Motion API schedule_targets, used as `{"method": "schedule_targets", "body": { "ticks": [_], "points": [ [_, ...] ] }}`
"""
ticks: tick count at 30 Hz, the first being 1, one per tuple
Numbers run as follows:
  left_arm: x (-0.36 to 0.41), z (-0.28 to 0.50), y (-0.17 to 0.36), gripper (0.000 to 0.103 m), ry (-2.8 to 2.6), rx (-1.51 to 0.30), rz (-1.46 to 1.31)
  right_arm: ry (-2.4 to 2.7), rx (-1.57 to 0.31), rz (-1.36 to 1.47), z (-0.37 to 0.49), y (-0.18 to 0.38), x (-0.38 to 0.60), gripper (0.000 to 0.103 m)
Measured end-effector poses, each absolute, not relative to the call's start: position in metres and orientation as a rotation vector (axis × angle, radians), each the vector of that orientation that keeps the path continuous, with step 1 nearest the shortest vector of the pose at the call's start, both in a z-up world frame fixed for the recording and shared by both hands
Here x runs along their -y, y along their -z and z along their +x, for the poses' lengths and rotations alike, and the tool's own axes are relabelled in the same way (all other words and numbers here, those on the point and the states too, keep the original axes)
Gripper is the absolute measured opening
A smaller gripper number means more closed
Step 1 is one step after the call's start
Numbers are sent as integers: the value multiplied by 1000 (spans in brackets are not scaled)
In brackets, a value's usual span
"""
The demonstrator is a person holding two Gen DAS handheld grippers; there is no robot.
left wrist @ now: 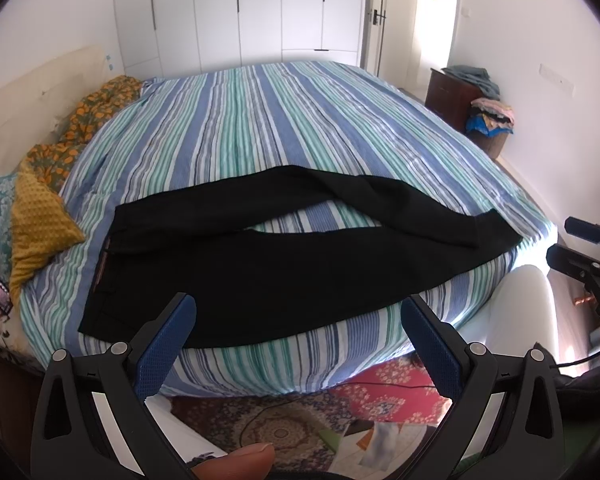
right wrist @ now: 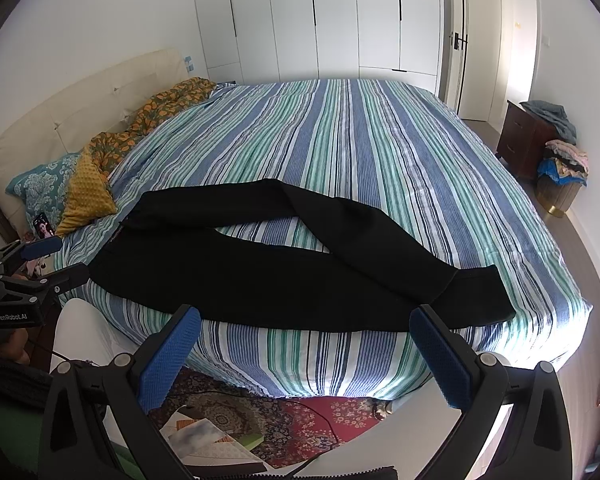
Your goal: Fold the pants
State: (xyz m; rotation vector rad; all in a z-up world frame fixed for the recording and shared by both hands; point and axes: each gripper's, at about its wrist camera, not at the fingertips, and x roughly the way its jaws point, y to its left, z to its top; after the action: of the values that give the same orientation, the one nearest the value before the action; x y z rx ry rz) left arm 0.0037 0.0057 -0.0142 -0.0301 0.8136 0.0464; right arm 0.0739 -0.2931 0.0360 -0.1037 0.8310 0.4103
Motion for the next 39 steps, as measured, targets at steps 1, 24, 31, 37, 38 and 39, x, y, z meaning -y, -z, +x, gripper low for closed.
{"method": "schedule_targets", "body": {
  "ticks": [1,24,31,37,38,39],
  "points": [
    [-6,4,14,102,-46,-816,-29,-410,-829,-103,74,-36,293,103],
    [-5,4,15,102,-41,-823,-43,-417,-833,-103,73,-36,290,103],
    [-5,4,15,102,-38,-819,-47,-418,-833,-103,74,-35,290,103],
    [-5,2,16,102,-47,-824,-25,-418,-833,-103,74,-35,290,103],
    [-5,3,16,102,-48,-827,-24,-418,-833,-104,74,-35,289,103],
    [-4,3,16,102,-48,-829,-24,-419,-833,-103,73,-34,289,103]
  ]
}}
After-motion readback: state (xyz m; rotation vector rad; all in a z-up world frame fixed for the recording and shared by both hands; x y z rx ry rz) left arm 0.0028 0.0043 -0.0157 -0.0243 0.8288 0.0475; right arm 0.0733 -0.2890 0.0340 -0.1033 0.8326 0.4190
